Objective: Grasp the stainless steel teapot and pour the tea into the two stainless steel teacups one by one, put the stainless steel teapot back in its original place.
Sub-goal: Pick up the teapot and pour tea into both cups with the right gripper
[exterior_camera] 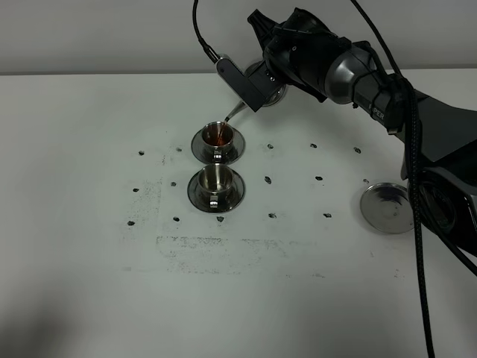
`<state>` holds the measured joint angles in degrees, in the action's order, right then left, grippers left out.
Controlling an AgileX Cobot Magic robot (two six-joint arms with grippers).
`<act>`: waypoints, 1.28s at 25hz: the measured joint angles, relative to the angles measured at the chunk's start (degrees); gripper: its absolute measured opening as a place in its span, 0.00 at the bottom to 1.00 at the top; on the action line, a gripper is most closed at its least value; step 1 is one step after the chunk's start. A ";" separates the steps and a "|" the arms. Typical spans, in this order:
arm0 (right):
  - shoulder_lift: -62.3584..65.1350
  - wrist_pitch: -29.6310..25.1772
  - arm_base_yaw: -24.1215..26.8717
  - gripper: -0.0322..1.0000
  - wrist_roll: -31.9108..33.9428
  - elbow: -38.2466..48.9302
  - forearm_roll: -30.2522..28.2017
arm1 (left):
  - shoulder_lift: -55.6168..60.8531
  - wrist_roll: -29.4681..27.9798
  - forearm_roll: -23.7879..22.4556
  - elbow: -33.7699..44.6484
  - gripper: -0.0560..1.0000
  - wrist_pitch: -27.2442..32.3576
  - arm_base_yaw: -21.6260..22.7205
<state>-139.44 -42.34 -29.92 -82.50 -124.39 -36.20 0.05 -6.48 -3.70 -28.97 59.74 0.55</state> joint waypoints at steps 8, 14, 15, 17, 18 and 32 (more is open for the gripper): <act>0.00 0.01 -0.70 0.22 -0.05 0.00 -0.25 | 0.00 0.00 0.00 0.00 0.61 0.00 0.00; -0.07 0.01 -0.70 0.22 -0.05 0.00 -0.37 | 0.00 0.00 0.00 0.00 0.61 0.00 0.00; -0.07 0.01 -0.70 0.22 -0.05 0.00 -0.39 | 0.00 0.00 0.00 0.00 0.61 0.00 0.00; -0.07 0.01 -0.89 0.22 -0.05 0.00 -0.51 | 0.00 0.00 0.00 0.00 0.61 0.00 0.00; -0.07 0.01 -1.01 0.22 -0.05 0.00 -0.51 | 0.00 0.00 0.00 0.00 0.61 0.00 0.00; -0.07 0.06 -1.18 0.22 -0.05 0.00 -1.91 | 0.00 0.00 0.00 0.00 0.61 0.00 0.00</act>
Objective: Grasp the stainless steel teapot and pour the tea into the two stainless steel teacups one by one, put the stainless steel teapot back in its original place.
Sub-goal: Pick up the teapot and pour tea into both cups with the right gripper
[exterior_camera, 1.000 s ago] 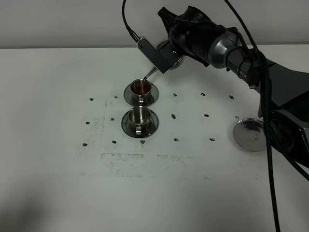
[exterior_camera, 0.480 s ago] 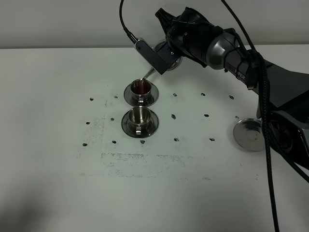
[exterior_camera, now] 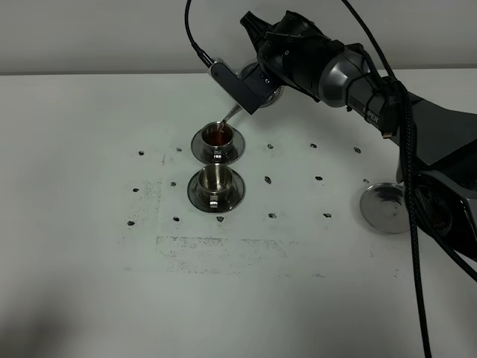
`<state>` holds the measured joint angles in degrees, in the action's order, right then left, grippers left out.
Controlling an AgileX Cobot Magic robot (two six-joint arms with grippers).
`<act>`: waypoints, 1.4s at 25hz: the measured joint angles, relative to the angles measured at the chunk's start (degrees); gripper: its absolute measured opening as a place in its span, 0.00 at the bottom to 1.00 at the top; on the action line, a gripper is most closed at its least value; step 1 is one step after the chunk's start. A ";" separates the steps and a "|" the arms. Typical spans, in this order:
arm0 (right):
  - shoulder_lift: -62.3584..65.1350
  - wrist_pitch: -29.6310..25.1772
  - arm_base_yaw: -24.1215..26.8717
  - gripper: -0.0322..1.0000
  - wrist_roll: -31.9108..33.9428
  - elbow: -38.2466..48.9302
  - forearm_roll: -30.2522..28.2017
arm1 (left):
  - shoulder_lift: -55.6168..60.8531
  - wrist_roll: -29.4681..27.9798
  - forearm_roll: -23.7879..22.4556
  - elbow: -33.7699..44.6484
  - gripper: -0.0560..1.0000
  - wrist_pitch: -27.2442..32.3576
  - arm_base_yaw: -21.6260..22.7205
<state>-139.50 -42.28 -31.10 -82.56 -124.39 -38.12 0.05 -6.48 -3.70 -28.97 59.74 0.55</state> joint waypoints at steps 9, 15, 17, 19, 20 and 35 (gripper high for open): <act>0.00 0.00 0.00 0.22 -0.94 0.00 -0.38 | 0.00 0.00 0.00 0.00 0.61 0.00 0.00; 0.00 0.00 0.00 0.22 -0.97 0.00 -1.23 | 0.00 0.00 0.00 0.00 0.61 0.00 0.00; 0.00 0.00 0.00 0.22 -1.01 0.00 -1.29 | 0.00 0.00 0.00 0.00 0.61 0.00 0.00; 0.00 0.00 0.00 0.22 -1.03 0.00 -1.29 | 0.00 0.00 0.00 0.00 0.61 0.00 0.00; 0.00 0.00 0.00 0.22 -1.08 0.00 -1.29 | 0.00 0.00 0.00 0.00 0.61 0.00 0.00; 0.00 0.00 0.00 0.22 -1.22 0.00 -0.07 | 0.00 0.00 0.00 0.00 0.61 0.00 0.00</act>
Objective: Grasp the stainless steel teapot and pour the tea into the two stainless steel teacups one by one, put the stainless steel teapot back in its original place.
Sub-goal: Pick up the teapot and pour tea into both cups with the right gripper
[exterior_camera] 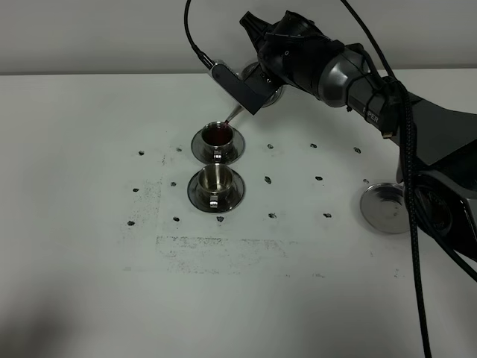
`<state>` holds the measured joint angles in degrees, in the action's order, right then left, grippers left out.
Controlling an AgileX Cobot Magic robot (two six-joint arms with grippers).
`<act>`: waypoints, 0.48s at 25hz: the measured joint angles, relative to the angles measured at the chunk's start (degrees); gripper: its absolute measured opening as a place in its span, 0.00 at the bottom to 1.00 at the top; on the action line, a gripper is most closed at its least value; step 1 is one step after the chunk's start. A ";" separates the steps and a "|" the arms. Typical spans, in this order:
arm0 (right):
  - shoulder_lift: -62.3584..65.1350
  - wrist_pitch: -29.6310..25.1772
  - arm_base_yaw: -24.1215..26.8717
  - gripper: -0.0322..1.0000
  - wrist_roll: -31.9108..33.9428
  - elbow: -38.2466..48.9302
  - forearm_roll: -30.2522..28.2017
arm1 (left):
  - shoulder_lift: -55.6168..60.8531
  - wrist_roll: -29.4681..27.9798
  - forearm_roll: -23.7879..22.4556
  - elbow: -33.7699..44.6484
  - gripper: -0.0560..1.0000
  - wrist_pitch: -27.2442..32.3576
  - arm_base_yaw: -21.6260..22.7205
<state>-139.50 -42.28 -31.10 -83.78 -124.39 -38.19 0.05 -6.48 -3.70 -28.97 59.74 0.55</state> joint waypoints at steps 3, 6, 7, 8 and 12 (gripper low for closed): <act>0.00 -0.12 0.00 0.22 0.94 0.00 1.91 | 0.00 0.00 0.00 0.00 0.61 0.00 0.00; 0.00 -0.41 0.10 0.22 3.78 0.00 2.88 | 0.00 0.00 0.00 0.00 0.61 0.00 0.00; 0.00 -0.70 0.10 0.22 4.75 0.00 3.11 | 0.00 0.00 0.00 0.00 0.61 0.00 0.00; 0.00 -1.11 0.10 0.22 5.47 0.00 3.27 | 0.00 0.00 0.00 0.00 0.61 0.00 0.00; 0.00 -2.81 0.83 0.22 6.70 0.00 5.14 | 0.00 0.00 0.00 0.00 0.61 0.00 0.00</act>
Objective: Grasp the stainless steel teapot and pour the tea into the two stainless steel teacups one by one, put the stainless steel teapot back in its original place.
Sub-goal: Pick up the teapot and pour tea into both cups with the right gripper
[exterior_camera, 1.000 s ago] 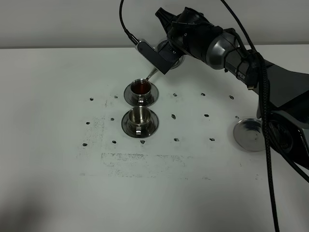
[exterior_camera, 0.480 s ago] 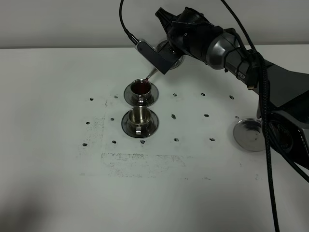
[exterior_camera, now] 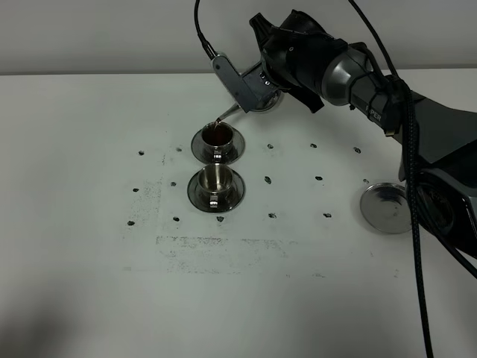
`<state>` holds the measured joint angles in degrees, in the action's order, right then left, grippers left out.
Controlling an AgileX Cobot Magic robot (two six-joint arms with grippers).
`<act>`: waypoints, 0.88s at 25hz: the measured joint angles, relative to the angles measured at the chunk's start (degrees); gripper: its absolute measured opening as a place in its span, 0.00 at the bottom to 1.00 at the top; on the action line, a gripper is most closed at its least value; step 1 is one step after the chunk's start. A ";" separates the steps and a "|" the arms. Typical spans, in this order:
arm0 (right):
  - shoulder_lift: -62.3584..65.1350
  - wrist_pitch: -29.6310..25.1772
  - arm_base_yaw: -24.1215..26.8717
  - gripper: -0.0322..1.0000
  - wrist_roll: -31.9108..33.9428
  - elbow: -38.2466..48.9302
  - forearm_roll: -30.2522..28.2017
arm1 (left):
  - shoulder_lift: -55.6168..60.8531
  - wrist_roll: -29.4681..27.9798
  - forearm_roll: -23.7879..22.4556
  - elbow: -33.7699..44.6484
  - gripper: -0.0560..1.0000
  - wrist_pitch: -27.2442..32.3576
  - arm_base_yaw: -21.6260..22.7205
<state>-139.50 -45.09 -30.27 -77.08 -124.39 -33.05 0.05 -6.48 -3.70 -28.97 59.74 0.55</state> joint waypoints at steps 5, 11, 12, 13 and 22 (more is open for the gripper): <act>0.00 -2.33 1.20 0.22 1.00 0.00 2.13 | 0.00 0.00 0.00 0.00 0.61 0.00 0.00; 0.82 -4.09 2.34 0.22 4.82 0.00 7.72 | 0.00 0.00 0.00 0.00 0.61 0.00 0.00; 1.36 -4.77 2.39 0.22 5.89 0.00 8.70 | 0.00 0.00 0.00 0.00 0.61 0.00 0.00; 2.02 -5.58 2.44 0.22 7.58 0.00 9.65 | 0.00 0.00 0.00 0.00 0.61 0.00 0.00; 7.72 -14.45 3.25 0.22 34.72 -0.06 18.44 | 0.00 0.00 0.00 0.00 0.61 0.00 0.00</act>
<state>-131.78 -59.54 -27.02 -42.36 -124.45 -14.61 0.05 -6.48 -3.70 -28.97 59.74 0.55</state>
